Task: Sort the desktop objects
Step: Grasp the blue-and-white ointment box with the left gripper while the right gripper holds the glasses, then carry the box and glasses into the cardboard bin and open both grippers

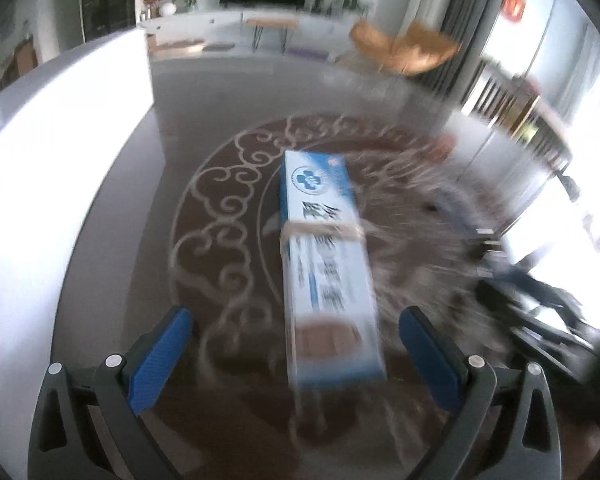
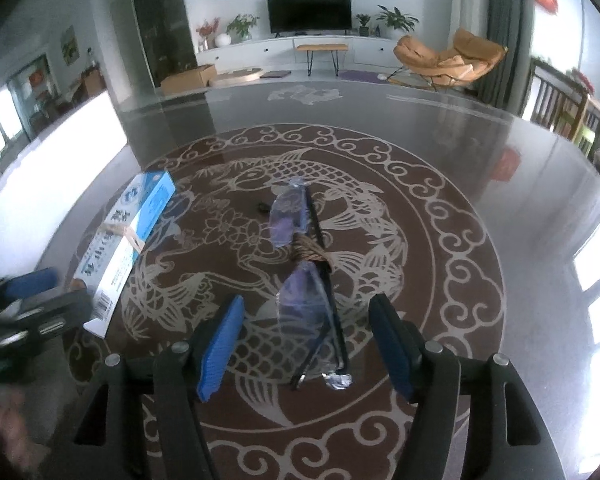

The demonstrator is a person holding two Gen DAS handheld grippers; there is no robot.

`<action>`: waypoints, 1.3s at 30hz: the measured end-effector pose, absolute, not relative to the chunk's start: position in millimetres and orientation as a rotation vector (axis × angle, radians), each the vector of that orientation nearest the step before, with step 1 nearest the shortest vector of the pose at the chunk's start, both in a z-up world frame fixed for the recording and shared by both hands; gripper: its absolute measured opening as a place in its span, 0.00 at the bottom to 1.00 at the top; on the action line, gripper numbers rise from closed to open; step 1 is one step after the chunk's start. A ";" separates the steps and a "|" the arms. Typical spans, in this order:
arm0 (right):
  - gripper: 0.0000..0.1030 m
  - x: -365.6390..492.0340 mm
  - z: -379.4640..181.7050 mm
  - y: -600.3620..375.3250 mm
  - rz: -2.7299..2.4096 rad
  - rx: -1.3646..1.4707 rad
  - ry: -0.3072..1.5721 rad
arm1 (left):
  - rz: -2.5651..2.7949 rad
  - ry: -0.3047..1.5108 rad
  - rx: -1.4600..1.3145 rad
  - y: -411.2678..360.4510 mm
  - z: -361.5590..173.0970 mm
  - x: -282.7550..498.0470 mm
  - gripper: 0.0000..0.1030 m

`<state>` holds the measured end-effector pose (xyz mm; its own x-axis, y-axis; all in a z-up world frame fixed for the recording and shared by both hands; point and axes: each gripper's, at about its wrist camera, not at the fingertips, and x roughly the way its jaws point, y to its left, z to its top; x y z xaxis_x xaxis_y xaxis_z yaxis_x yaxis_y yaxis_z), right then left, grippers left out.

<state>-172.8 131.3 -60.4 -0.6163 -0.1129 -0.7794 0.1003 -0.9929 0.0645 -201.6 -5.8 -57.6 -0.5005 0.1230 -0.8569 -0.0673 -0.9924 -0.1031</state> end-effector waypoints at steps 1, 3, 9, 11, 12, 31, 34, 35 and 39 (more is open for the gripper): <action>0.64 -175.1 -59.8 132.0 -2.709 1.338 0.000 | 2.679 0.039 -1.518 4.3 -59.5 -212.1 1.00; 0.64 -180.9 -57.8 133.2 -2.656 1.365 0.029 | 2.657 0.059 -1.523 12.3 -61.0 -225.8 1.00; 0.48 -208.9 -54.6 121.7 -2.488 1.478 0.239 | 2.614 0.172 -1.371 30.1 -51.0 -223.1 0.42; 0.25 -213.4 -51.1 118.4 -2.487 1.494 0.257 | 2.583 0.146 -1.388 26.7 -49.3 -219.0 0.42; 0.25 -213.2 -49.7 116.0 -2.483 1.502 0.265 | 2.571 0.120 -1.389 22.9 -47.4 -214.9 0.42; 0.25 -134.2 98.3 -130.2 -2.189 1.044 0.141 | 2.910 -0.304 -1.133 -249.2 100.1 -68.8 0.42; 0.25 -120.4 81.8 -197.7 -2.110 1.042 0.213 | 2.945 -0.338 -1.318 -295.0 72.1 -58.1 0.42; 0.26 -117.8 72.7 -221.5 -2.094 1.050 0.251 | 2.944 -0.338 -1.369 -303.4 64.5 -56.8 0.43; 0.31 -118.5 43.5 -263.3 -2.054 1.140 0.308 | 2.935 -0.337 -1.513 -318.2 45.0 -51.3 0.49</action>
<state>-118.5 -263.3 43.5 -0.3188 -0.4979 -0.8065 0.7124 -0.6871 0.1427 -51.3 -318.2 45.0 -0.5720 -0.0645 -0.8177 0.2481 -0.9638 -0.0975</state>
